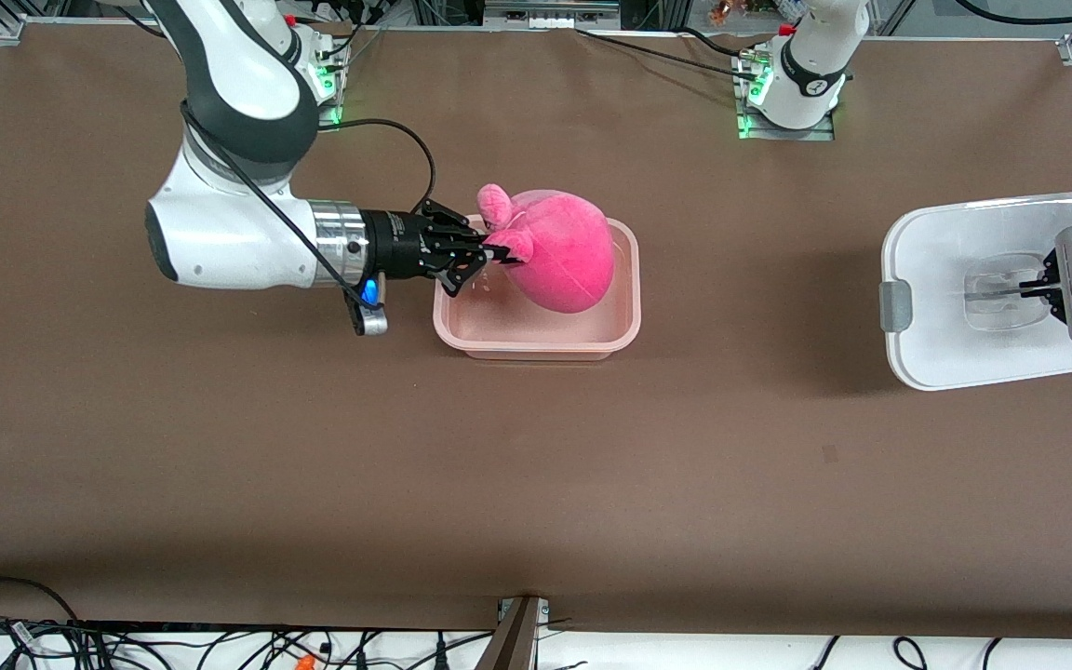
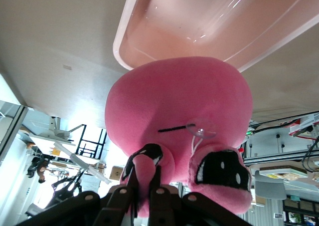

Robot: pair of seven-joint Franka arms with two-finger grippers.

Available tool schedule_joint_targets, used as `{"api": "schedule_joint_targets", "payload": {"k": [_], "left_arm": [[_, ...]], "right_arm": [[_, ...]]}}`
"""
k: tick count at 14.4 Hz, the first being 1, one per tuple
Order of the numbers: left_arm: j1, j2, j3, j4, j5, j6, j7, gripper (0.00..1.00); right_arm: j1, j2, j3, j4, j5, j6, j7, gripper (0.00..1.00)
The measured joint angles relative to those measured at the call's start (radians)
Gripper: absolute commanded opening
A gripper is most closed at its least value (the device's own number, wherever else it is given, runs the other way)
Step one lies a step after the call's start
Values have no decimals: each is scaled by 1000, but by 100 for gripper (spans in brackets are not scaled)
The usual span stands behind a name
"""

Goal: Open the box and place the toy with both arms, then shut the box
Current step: 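Release the toy into the tub and withdraw the right gripper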

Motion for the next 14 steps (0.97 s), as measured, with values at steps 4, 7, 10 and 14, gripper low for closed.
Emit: {"api": "schedule_joint_targets", "payload": {"k": [4, 7, 10, 14], "left_arm": [[0, 0, 0, 0, 0, 0, 0, 0], [0, 0, 0, 0, 0, 0, 0, 0], [0, 0, 0, 0, 0, 0, 0, 0], [0, 1, 0, 0, 0, 0, 0, 0]], "right_arm": [[0, 41, 0, -29, 7, 0, -66, 0], [0, 68, 0, -30, 8, 0, -99, 0], [0, 83, 0, -30, 8, 1, -112, 26], [-1, 85, -1, -29, 11, 1, -122, 100]]}}
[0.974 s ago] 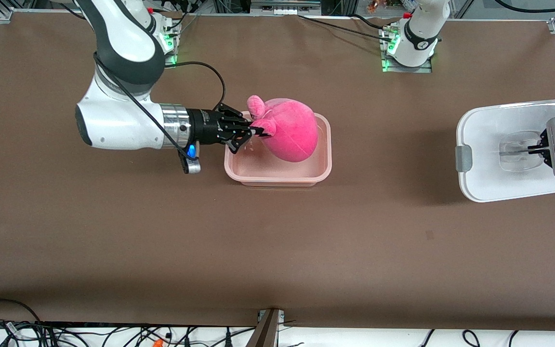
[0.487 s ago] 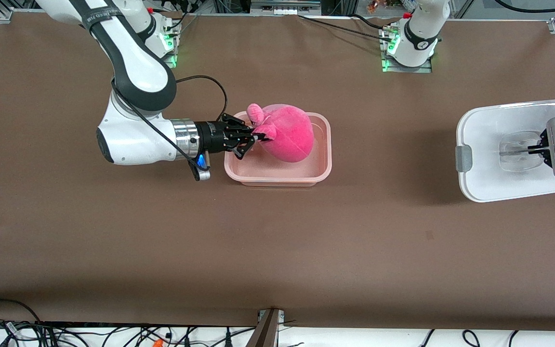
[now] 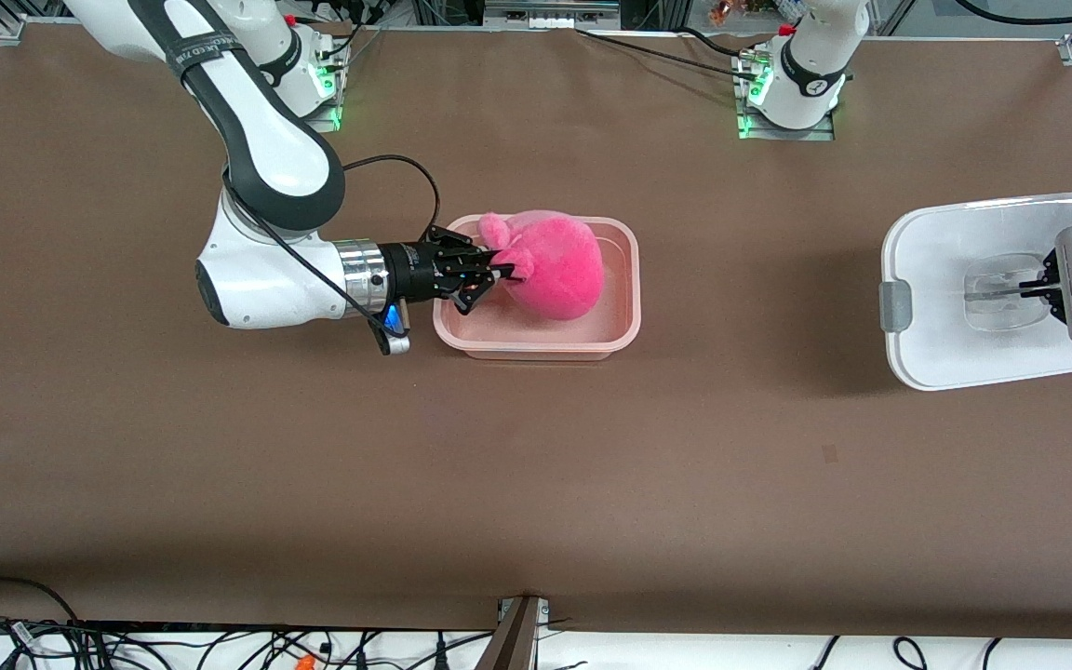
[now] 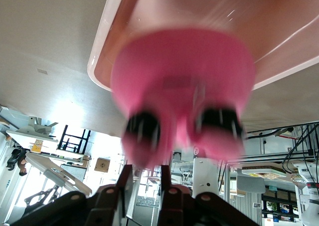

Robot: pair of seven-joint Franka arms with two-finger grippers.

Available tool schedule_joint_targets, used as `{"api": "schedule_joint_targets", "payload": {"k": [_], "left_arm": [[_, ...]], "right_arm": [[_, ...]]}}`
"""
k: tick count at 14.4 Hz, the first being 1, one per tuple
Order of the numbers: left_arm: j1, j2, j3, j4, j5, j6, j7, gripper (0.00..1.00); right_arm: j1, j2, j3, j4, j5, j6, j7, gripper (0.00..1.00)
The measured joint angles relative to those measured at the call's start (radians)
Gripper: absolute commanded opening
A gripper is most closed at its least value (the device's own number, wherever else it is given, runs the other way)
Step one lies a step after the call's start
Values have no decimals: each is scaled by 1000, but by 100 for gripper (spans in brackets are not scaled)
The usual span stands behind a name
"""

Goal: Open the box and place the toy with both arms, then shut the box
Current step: 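Release the toy into the tub and withdraw the right gripper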

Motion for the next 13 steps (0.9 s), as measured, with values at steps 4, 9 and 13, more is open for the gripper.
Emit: {"api": "schedule_joint_targets", "payload": {"k": [4, 9, 13], "left_arm": [[9, 4, 0, 0, 0, 0, 1, 0], [-19, 7, -25, 1, -6, 0, -10, 0], [-186, 8, -38, 0, -45, -1, -86, 0]], "right_arm": [[-7, 0, -4, 1, 0, 0, -10, 100], [-54, 0, -25, 23, -136, -38, -49, 100], [-150, -3, -29, 97, -362, -178, -132, 100]]}}
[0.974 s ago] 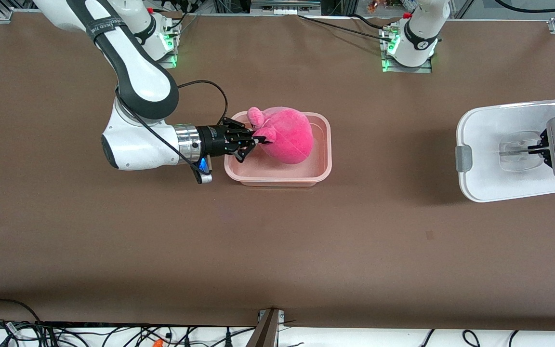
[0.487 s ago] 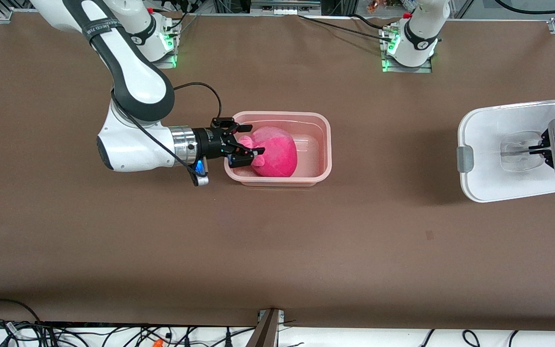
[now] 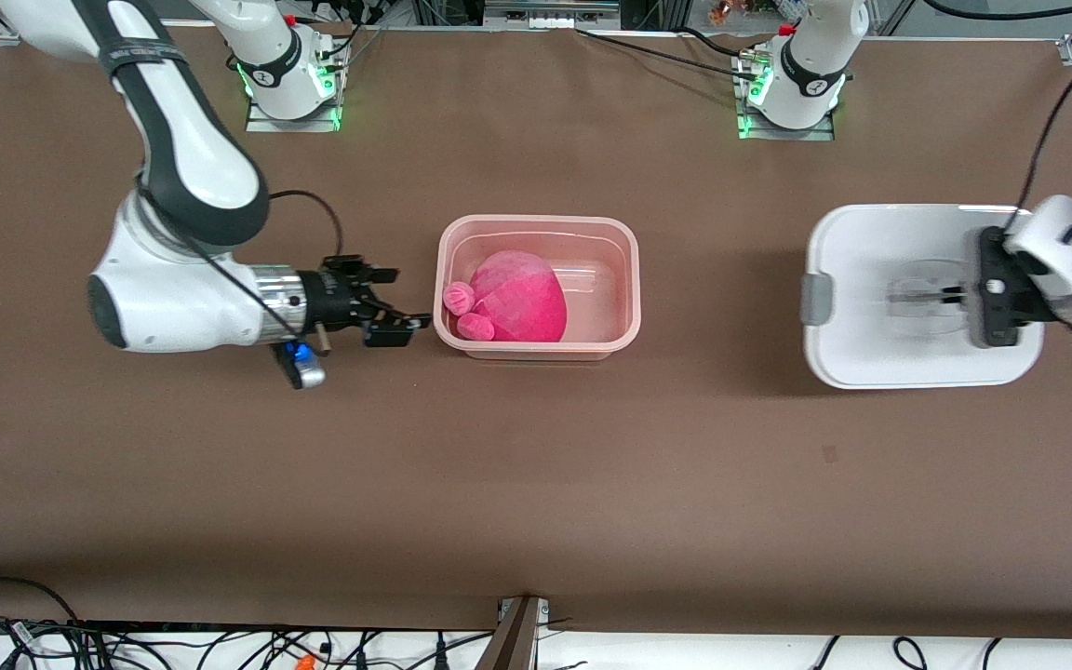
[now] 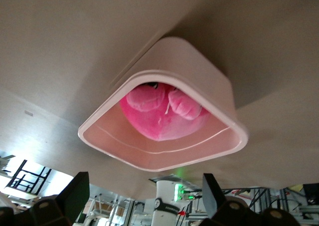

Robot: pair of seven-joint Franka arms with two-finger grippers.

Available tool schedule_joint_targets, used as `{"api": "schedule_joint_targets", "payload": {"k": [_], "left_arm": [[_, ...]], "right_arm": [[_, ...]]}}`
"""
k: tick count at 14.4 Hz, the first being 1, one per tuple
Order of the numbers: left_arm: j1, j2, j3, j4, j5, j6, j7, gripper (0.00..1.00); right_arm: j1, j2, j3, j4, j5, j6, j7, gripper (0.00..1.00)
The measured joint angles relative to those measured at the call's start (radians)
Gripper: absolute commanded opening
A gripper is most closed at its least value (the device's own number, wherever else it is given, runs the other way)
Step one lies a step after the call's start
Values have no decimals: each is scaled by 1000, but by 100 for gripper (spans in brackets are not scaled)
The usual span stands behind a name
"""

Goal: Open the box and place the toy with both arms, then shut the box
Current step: 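Release the toy into the tub and withdraw the right gripper, then carry the lid back onto the tub with the left gripper while the right gripper retracts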

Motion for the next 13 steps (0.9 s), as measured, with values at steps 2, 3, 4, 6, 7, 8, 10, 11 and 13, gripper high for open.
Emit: {"api": "schedule_joint_targets", "payload": {"k": [2, 3, 4, 6, 7, 8, 10, 11, 13], "left_arm": [[-101, 9, -1, -3, -12, 0, -53, 0], [-153, 22, -1, -4, -27, 3, -92, 0], [-205, 40, -1, -4, -46, 18, -146, 0], [-302, 80, -2, -4, -68, 75, -247, 0], [-347, 96, -2, -4, -69, 110, -292, 0], [-392, 107, -2, -4, -70, 151, -342, 0], [-478, 120, -1, -4, -69, 236, -441, 0], [-519, 123, 1, -4, -67, 272, -476, 0], [-585, 124, 2, -2, -60, 316, -529, 0]], "right_arm": [[-57, -2, -2, 21, -111, -50, -101, 100], [-78, -3, -3, 26, -180, -65, -157, 100], [-91, -7, -7, 29, -253, -79, -219, 100], [-100, -28, -40, 31, -346, -96, -350, 100], [-102, -43, -71, 31, -380, -103, -429, 100], [-103, -58, -107, 32, -416, -107, -526, 100], [-107, -90, -187, 33, -481, -110, -738, 100], [-109, -103, -226, 33, -501, -106, -846, 100], [-113, -118, -293, 33, -515, -62, -1053, 100]]}}
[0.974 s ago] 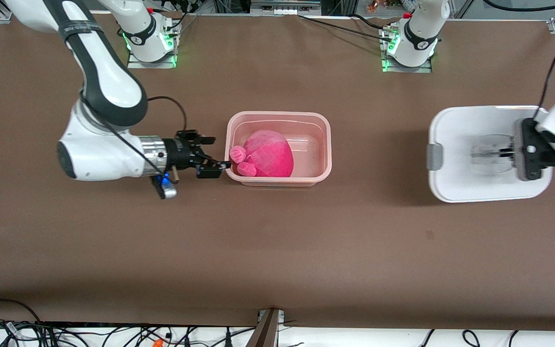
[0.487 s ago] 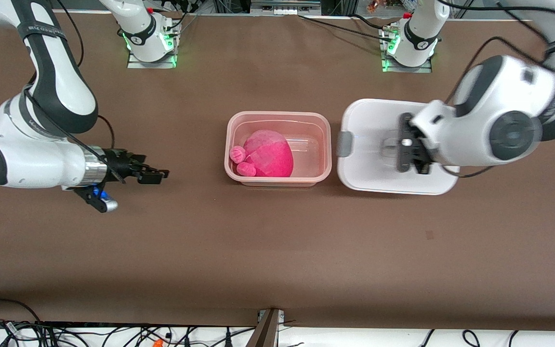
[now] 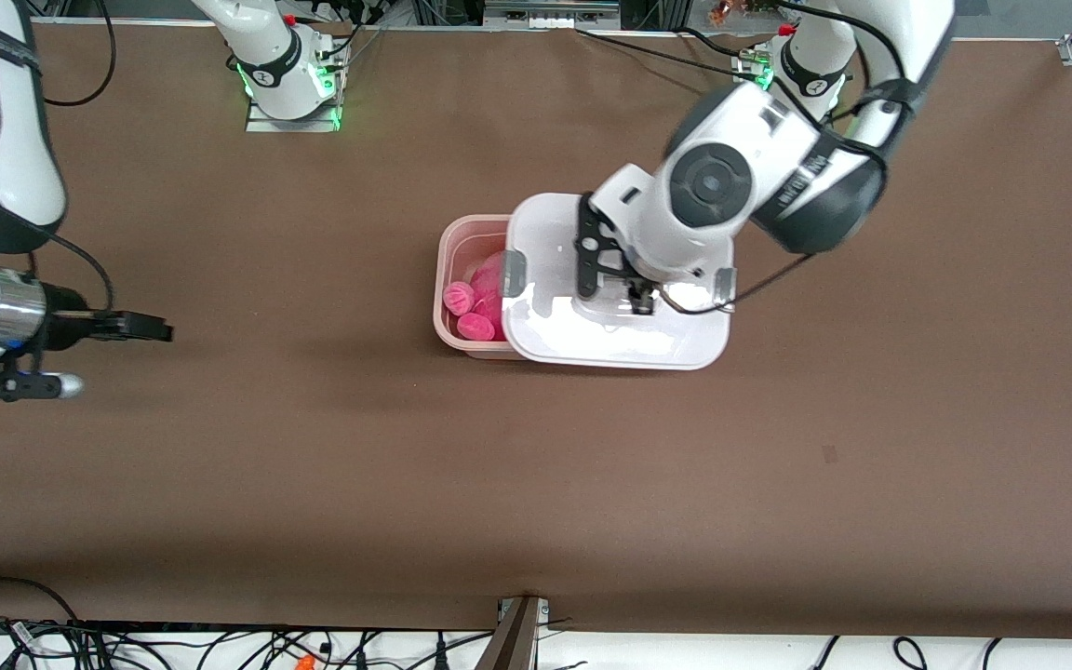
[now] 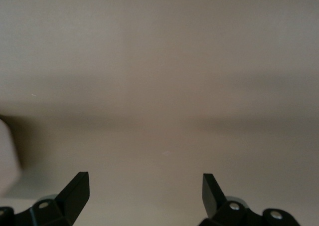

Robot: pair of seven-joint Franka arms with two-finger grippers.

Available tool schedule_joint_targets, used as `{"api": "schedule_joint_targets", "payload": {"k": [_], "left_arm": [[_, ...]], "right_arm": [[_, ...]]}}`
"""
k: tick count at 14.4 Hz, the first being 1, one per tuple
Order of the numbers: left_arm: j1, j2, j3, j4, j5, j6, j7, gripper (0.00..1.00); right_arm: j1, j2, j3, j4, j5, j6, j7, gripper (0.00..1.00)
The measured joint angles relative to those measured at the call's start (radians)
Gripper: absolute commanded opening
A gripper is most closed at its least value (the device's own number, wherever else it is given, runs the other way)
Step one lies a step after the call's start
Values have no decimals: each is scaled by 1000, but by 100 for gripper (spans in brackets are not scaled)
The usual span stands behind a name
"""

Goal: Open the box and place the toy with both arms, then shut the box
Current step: 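Carry the lid back onto the tub with the left gripper while the right gripper retracts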

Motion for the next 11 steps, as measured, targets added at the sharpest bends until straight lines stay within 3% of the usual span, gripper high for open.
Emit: {"api": "schedule_joint_targets", "payload": {"k": [4, 7, 11], "left_arm": [[-101, 2, 1, 1, 107, 38, -110, 0], [-147, 27, 2, 0, 181, 69, -243, 0], [-176, 69, 3, 0, 253, 170, -350, 0]], "right_arm": [[-1, -18, -91, 1, -15, 109, -268, 100], [4, -48, -92, 2, -88, 138, -278, 99], [27, -100, -78, -20, -104, 140, -175, 99]]}}
